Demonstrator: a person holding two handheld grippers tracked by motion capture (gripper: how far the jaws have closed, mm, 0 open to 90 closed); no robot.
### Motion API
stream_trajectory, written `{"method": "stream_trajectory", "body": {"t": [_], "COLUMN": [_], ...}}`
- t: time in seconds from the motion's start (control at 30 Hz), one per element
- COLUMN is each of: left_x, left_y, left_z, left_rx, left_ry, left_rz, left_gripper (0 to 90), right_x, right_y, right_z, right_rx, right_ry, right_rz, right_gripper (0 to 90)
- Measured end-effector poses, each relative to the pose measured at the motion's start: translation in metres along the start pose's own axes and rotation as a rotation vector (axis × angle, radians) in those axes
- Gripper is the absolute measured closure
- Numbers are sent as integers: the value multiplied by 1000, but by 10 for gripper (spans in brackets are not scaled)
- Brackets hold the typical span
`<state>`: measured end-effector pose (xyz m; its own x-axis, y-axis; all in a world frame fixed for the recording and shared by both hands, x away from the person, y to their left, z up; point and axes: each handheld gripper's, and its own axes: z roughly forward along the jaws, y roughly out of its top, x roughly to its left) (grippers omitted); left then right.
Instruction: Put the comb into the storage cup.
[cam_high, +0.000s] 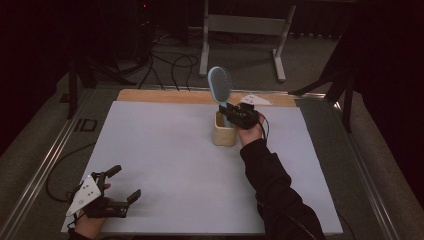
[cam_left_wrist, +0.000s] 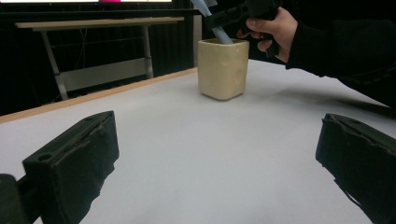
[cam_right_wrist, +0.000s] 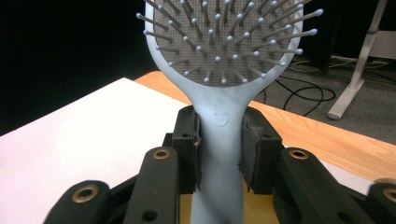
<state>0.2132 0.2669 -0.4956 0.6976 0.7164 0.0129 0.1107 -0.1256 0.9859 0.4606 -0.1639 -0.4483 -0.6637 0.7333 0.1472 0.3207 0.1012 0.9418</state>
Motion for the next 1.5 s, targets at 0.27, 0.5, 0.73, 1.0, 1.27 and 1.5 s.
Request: {"method": "stream_trajectory", "body": {"t": [0.27, 0.5, 0.73, 1.0, 1.27, 1.5], "left_x": [0, 0, 0, -1, -1, -2], "left_y": [0, 0, 0, 0, 0, 1], "left_z": [1, 1, 1, 1, 1, 1], "left_rx": [5, 6, 6, 5, 8, 8], "left_ry": [-5, -7, -7, -6, -6, -5], "left_rz": [-3, -4, -4, -1, 1, 5], "left_gripper": [0, 0, 0, 0, 0, 0], "right_x": [-2, -1, 1, 3, 5, 13], "right_y": [-1, -3, -3, -1, 0, 6], "right_z": [-2, -3, -7, -14, -22, -29], "right_rx": [0, -3, -35, -55, -52, -49], "right_ry": [-14, -26, -7, -10, 19, 58], "right_rz": [-7, -19, -19, -25, -35, -56], "right_gripper": [702, 674, 564, 281, 112, 89]}}
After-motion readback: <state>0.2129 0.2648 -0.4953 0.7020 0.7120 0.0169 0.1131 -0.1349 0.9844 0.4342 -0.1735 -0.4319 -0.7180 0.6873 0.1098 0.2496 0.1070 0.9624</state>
